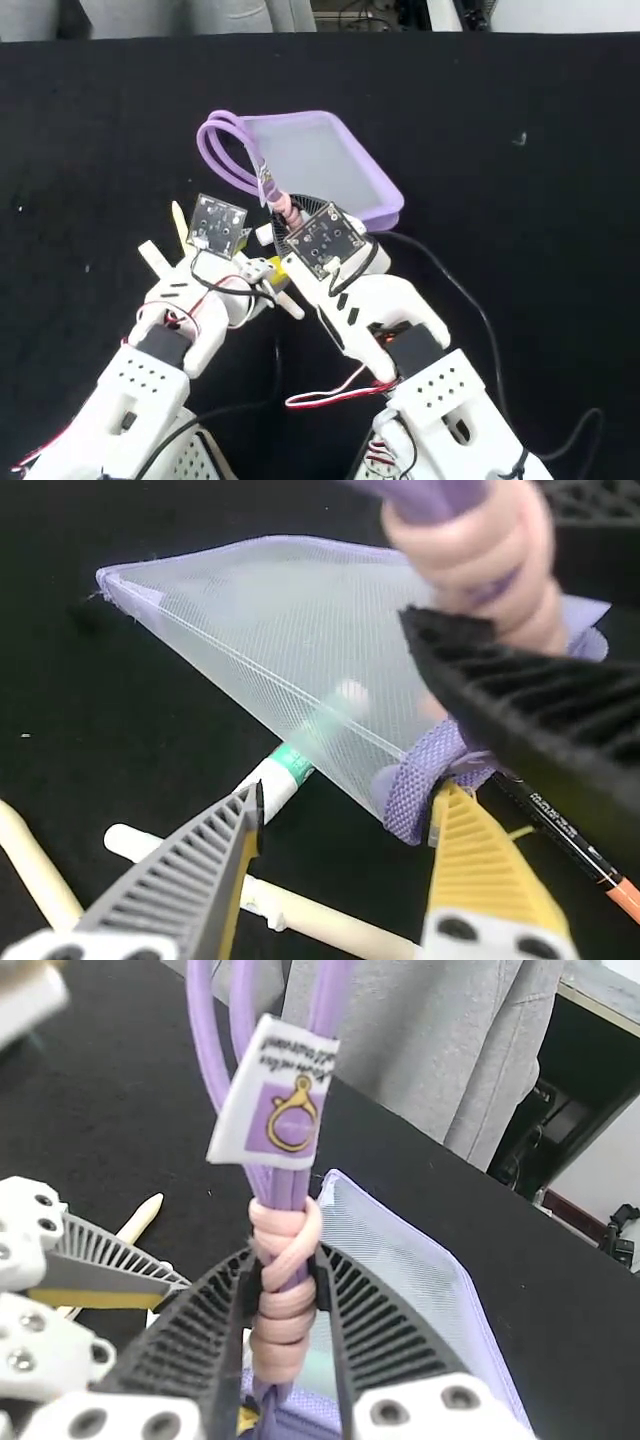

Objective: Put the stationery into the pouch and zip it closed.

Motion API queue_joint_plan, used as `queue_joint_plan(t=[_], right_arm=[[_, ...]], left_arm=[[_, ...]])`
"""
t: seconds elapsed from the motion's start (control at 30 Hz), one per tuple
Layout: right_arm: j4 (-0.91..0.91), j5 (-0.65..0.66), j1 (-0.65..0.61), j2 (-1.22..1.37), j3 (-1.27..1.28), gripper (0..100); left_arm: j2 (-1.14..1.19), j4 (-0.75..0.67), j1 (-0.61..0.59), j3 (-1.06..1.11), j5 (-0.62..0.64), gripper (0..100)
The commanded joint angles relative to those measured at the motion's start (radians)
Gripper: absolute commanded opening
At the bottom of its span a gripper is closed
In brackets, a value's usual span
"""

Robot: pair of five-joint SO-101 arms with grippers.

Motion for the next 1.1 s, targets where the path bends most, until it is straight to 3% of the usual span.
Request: queue_joint_plan(t=[0.0,0.1,0.33,0.67,1.07], right_arm=[[0.006,-0.002,0.012,-0.031,-0.054,1.1],[0.006,-0.002,0.012,-0.031,-0.054,1.1],[0.006,0.002,0.012,-0.031,-0.050,1.1],[0.008,0.006,0.017,-0.031,-0.048,1.1],[0.043,-0.002,0.176,-0.031,-0.059,1.1]], left_arm=[[0.038,-0.031,-0.008,-0.068,0.008,27],[0.071,-0.032,-0.010,-0.096,0.012,26],[0.153,-0.107,-0.005,-0.099,0.006,8],[0.158,-0.107,-0.012,-0.113,0.006,3],[0.157,-0.106,-0.156,-0.128,0.008,3]])
